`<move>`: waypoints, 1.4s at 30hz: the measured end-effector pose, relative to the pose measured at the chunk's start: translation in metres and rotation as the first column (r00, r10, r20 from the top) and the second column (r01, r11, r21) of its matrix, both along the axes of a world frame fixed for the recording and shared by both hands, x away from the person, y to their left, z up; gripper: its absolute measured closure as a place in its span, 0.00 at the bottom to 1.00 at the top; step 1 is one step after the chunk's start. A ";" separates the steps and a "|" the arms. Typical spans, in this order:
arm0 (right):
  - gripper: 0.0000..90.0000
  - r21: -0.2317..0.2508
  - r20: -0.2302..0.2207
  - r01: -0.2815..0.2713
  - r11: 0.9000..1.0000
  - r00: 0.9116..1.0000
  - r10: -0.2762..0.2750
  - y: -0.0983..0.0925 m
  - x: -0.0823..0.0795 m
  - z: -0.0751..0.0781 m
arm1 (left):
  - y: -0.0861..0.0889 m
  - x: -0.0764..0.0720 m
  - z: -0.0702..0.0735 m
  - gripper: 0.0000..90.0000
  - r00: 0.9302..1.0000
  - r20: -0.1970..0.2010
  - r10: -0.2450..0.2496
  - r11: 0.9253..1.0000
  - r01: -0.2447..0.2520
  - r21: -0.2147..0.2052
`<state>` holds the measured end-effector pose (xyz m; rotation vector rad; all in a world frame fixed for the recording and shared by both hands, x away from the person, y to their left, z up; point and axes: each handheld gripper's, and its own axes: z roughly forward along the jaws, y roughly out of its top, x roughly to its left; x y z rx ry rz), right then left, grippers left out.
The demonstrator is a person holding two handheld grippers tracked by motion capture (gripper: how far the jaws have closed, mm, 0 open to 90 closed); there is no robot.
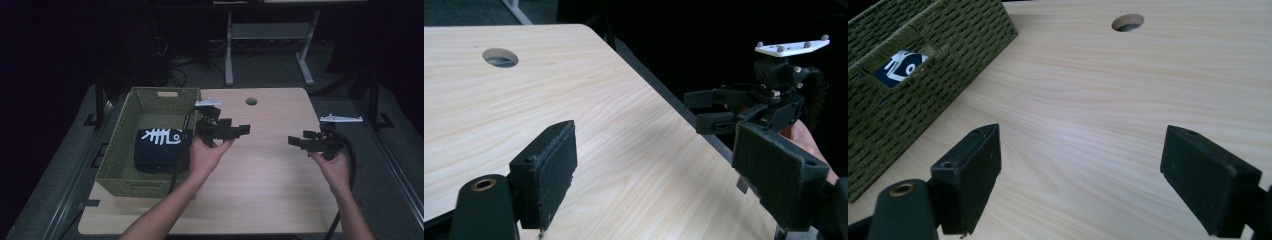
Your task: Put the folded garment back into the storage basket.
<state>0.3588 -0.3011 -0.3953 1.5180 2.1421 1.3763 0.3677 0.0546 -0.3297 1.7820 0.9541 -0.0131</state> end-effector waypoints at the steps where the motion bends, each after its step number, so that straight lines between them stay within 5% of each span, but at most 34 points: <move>1: 0.18 0.002 -0.005 0.003 1.000 1.000 -0.003 -0.002 0.000 -0.001 | 0.000 0.000 0.000 0.20 1.000 0.000 0.000 1.000 0.000 0.000; 20: 0.18 0.009 -0.036 0.044 0.999 0.998 -0.043 -0.034 -0.016 -0.027 | -0.027 -0.005 -0.033 0.20 0.999 -0.031 -0.019 1.000 0.019 -0.006; 42: 0.18 -0.005 -0.060 0.087 0.996 0.994 -0.088 -0.052 -0.038 -0.047 | -0.037 -0.021 -0.068 0.20 0.996 -0.059 -0.063 0.998 0.064 0.011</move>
